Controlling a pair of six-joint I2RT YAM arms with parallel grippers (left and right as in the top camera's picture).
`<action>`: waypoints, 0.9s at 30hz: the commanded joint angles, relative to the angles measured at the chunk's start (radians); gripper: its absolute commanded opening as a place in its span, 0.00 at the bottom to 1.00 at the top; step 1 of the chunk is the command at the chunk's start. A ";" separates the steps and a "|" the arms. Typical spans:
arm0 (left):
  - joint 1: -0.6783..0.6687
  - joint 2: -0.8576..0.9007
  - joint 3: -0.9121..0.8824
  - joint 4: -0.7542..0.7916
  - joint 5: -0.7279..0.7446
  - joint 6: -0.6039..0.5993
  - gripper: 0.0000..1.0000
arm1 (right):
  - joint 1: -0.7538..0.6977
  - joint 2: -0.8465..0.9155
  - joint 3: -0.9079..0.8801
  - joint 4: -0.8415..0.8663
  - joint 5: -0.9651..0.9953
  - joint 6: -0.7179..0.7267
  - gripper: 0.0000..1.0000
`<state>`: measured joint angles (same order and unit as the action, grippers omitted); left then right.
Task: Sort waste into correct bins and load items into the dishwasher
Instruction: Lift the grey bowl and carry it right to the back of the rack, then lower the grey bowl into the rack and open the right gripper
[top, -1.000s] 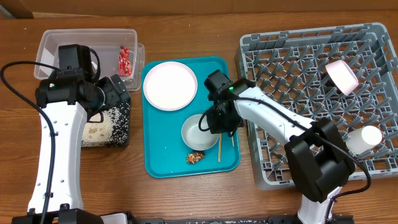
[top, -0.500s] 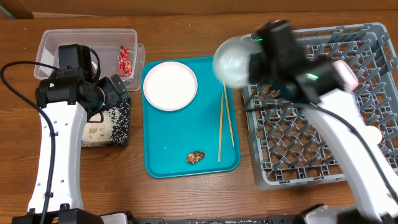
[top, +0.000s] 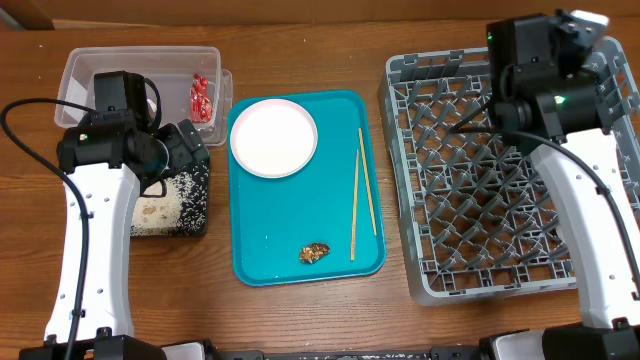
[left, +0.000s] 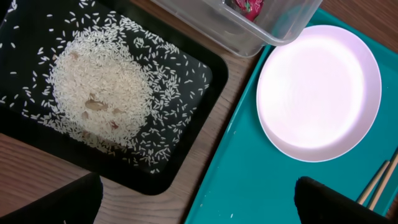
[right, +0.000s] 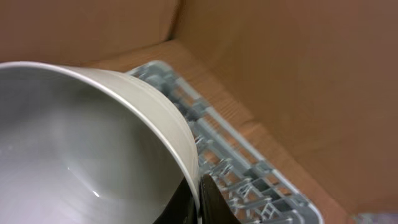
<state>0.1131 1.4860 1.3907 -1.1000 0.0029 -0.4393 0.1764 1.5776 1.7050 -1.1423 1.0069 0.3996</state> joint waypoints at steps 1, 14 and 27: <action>0.002 -0.018 0.020 0.001 -0.013 -0.010 1.00 | -0.020 -0.003 0.002 0.050 0.163 0.091 0.04; 0.002 -0.018 0.020 0.001 -0.013 -0.010 1.00 | -0.072 0.238 0.002 0.317 0.224 -0.093 0.04; 0.002 -0.018 0.020 0.001 -0.013 -0.010 1.00 | -0.073 0.436 -0.006 0.299 0.209 -0.085 0.04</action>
<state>0.1131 1.4864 1.3907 -1.1000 0.0025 -0.4393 0.1062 1.9911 1.7039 -0.8417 1.2049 0.3103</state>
